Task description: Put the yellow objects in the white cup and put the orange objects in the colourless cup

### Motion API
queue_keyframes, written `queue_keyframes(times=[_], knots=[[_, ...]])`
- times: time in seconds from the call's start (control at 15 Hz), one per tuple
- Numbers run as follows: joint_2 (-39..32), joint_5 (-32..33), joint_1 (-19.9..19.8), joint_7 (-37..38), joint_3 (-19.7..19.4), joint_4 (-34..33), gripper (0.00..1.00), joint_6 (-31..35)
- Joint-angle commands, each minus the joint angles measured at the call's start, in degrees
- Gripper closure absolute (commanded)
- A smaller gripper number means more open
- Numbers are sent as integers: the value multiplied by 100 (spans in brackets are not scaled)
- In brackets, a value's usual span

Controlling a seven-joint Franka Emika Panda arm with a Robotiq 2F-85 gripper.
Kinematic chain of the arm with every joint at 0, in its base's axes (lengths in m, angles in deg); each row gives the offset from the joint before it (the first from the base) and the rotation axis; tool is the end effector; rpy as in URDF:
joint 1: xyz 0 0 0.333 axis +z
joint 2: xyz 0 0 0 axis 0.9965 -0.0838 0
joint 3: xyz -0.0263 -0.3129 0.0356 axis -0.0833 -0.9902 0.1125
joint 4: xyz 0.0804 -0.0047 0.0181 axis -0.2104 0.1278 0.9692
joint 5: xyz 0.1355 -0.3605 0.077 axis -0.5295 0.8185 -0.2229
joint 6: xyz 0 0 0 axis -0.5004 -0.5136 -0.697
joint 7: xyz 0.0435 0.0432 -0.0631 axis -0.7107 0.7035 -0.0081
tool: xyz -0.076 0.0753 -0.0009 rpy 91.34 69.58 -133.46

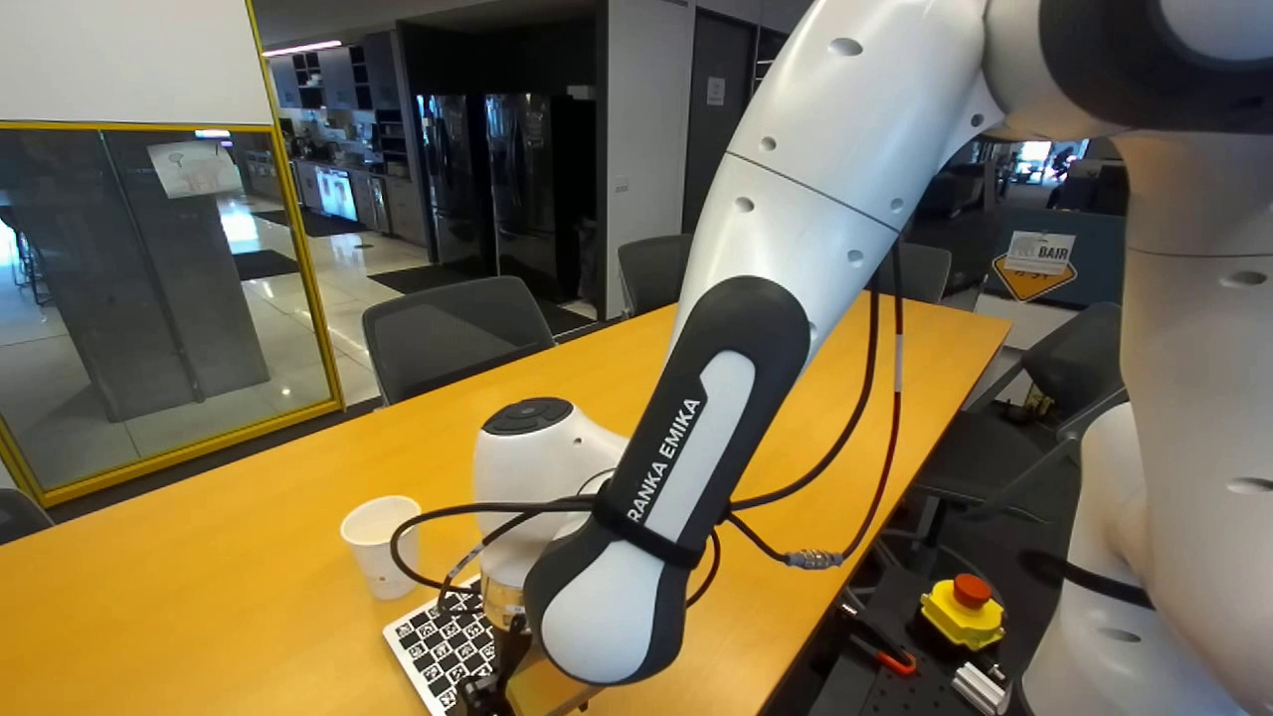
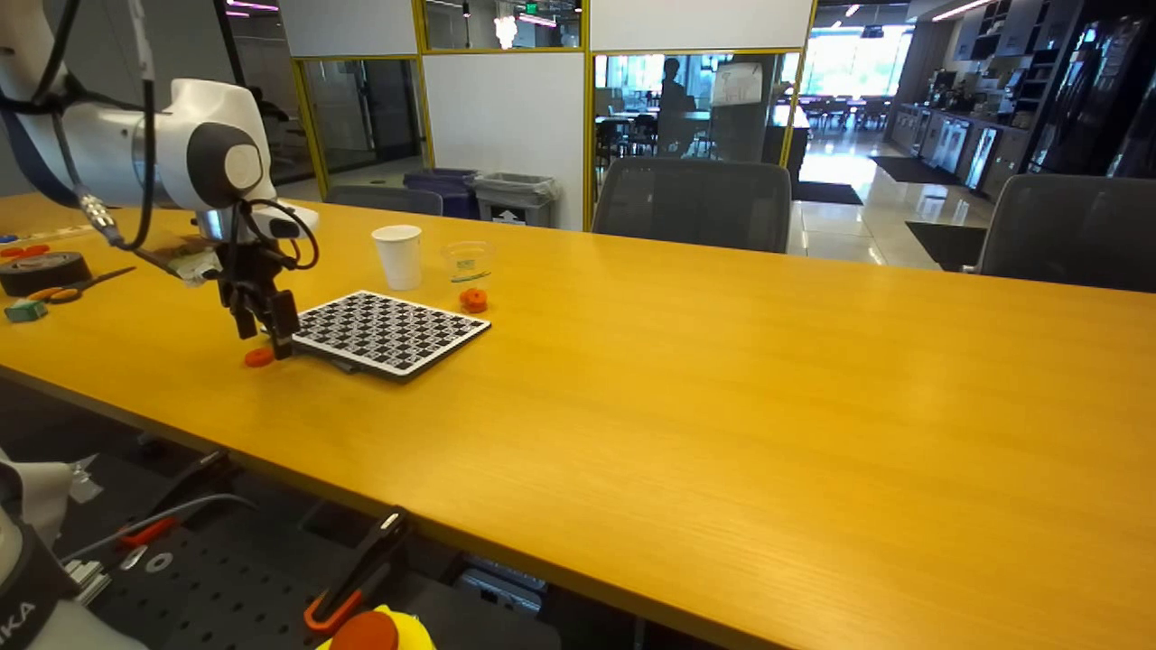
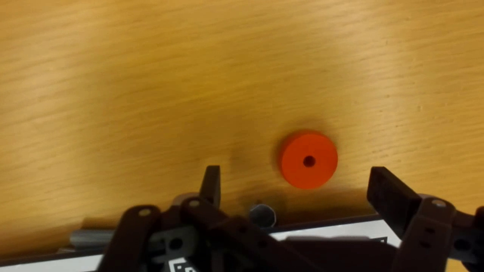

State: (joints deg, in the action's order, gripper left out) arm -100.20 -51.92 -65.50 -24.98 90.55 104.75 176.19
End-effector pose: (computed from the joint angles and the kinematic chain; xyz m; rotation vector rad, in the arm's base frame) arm 0.3937 0.2611 0.1790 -3.0715 0.2282 0.0676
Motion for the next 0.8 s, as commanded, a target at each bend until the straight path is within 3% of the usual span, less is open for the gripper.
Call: queue_keyframes(times=[0.0, 0.73], knots=[[-90, -129, 198, 30, -84, -24, 0, 248], [-153, -73, 446, 110, -156, -36, 0, 286]])
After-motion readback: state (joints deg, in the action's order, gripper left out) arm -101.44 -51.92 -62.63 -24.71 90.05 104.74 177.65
